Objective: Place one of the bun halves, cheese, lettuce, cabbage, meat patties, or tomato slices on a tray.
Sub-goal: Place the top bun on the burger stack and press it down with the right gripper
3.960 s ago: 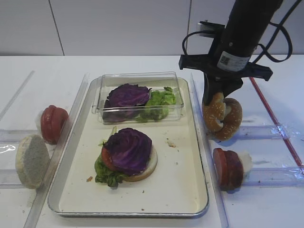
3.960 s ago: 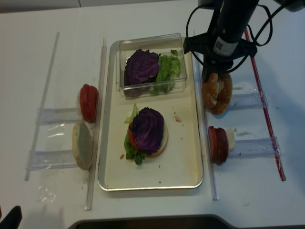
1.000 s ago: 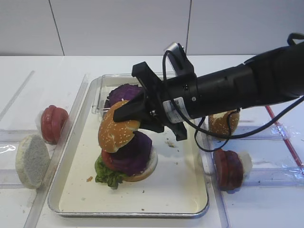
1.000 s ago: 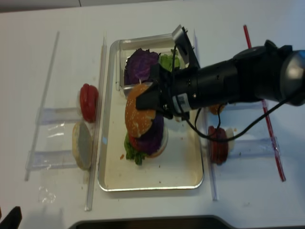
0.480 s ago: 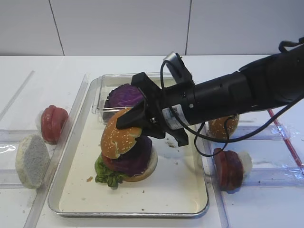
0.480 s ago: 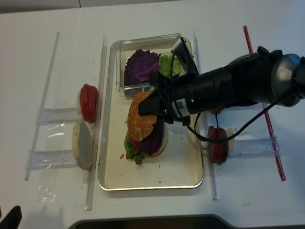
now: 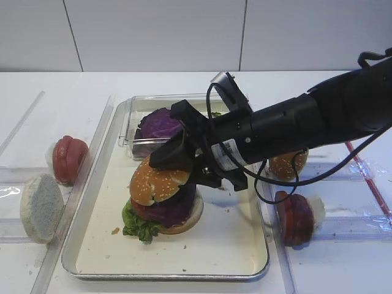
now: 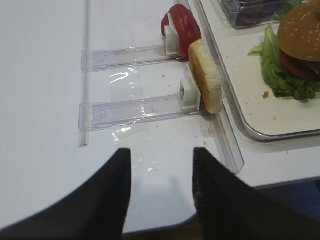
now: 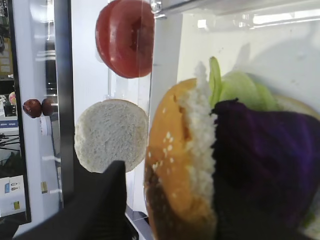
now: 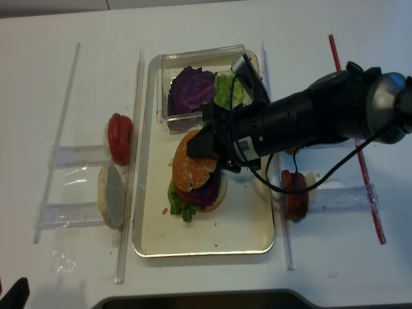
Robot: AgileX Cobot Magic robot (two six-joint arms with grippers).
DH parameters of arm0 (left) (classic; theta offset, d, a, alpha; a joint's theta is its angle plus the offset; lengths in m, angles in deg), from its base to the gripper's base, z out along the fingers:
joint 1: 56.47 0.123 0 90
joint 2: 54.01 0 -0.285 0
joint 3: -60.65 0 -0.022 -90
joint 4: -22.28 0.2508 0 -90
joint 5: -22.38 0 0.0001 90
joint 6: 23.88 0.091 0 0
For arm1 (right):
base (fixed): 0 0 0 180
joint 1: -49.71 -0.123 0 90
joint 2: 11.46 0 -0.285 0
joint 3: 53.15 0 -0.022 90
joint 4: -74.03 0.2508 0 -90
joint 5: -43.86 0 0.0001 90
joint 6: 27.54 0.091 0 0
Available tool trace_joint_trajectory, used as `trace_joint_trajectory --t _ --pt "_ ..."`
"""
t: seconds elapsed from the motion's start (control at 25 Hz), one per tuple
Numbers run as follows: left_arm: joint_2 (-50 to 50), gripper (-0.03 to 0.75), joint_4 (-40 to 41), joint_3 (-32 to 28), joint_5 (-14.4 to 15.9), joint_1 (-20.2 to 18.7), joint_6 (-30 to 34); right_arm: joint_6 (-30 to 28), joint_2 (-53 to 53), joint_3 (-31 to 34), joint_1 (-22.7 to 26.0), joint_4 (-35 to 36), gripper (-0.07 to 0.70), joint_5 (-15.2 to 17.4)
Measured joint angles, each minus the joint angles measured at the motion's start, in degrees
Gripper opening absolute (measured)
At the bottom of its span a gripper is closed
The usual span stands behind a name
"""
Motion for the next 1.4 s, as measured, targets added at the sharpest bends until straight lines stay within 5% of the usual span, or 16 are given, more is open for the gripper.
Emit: trace_joint_trajectory --t 0.36,1.4 --pt "0.0 0.282 0.0 0.0 0.0 0.0 0.0 2.7 0.0 0.0 0.0 -2.9 0.43 -0.5" --pt "0.0 0.282 0.0 0.0 0.0 0.0 0.0 17.2 0.0 -6.7 2.7 -21.6 0.438 3.0"
